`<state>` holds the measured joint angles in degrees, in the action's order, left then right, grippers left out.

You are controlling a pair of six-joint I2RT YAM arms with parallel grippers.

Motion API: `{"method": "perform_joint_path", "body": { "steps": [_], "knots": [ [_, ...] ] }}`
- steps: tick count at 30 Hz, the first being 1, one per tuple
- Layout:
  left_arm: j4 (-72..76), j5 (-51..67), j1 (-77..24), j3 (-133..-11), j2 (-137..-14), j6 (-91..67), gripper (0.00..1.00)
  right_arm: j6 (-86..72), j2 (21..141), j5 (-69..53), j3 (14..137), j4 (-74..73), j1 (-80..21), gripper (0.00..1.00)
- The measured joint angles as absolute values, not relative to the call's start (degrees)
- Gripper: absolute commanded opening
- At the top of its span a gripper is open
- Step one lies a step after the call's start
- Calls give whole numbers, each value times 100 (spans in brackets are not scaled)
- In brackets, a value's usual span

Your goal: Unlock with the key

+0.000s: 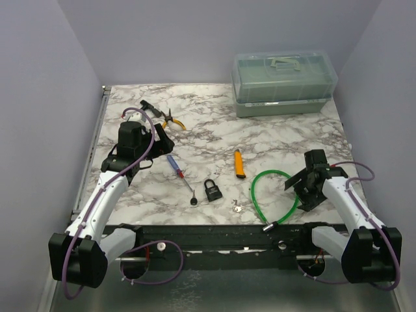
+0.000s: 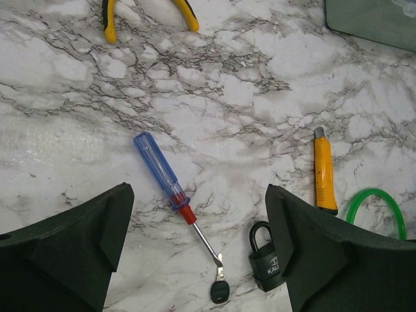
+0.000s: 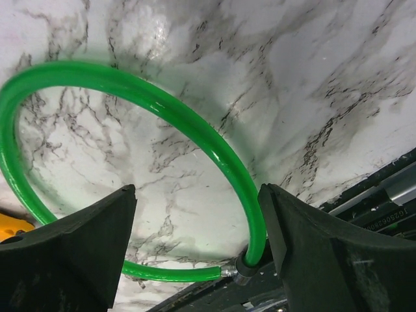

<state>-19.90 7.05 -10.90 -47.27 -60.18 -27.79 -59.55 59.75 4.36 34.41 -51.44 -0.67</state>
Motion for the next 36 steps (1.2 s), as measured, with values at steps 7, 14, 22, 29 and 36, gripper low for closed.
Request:
{"method": "perform_joint_path", "body": {
  "steps": [7, 14, 22, 29, 36],
  "knots": [
    [-1997, 703, -1090, -4746, -6018, -2779, 89, -6038, 6198, 467, 3363, -5113, -421, 77],
    [-2005, 703, -1090, -4746, -6018, -2779, 89, -6080, 6237, 508, 3301, -5085, -624, 57],
    [-2010, 703, -1090, -4746, -6018, -2779, 89, -6154, 6311, 257, 3013, -4786, -709, 33],
    [-2010, 703, -1090, -4746, -6018, -2779, 89, -6149, 6300, 255, 3050, -4751, -725, 20],
    [-2014, 703, -1090, -4746, -6023, -2779, 89, -6149, 6565, 447, 3848, -4678, -725, 20]
  ]
}}
